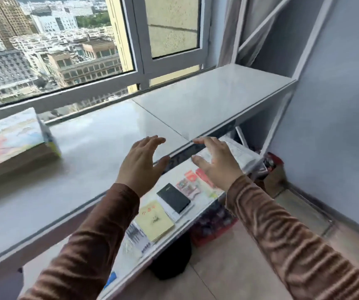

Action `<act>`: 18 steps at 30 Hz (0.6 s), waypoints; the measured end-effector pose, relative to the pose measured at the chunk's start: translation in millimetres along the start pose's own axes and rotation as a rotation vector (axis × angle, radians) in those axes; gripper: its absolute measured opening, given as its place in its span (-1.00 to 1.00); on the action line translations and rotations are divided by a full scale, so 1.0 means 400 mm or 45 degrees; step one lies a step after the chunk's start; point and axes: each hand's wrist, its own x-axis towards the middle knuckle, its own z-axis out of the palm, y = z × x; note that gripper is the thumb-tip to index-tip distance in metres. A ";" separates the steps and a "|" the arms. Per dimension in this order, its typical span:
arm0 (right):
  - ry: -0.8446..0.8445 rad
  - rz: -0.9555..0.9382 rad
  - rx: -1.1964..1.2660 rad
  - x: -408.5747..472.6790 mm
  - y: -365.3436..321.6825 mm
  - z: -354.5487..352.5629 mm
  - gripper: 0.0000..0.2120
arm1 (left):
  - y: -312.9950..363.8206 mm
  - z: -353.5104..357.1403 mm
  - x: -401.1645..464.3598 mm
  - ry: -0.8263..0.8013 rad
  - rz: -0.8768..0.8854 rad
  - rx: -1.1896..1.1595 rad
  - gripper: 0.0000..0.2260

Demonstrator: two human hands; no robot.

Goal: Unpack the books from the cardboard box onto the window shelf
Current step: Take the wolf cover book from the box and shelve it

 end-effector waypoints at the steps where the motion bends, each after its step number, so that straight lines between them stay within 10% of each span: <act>1: 0.018 0.052 -0.032 -0.033 0.050 -0.040 -0.61 | 0.054 0.041 0.009 -0.031 0.041 -0.012 -0.58; 18: 0.216 0.767 -0.219 -0.720 0.823 -0.658 -0.56 | 1.019 0.770 -0.105 -0.745 0.406 -0.189 -0.56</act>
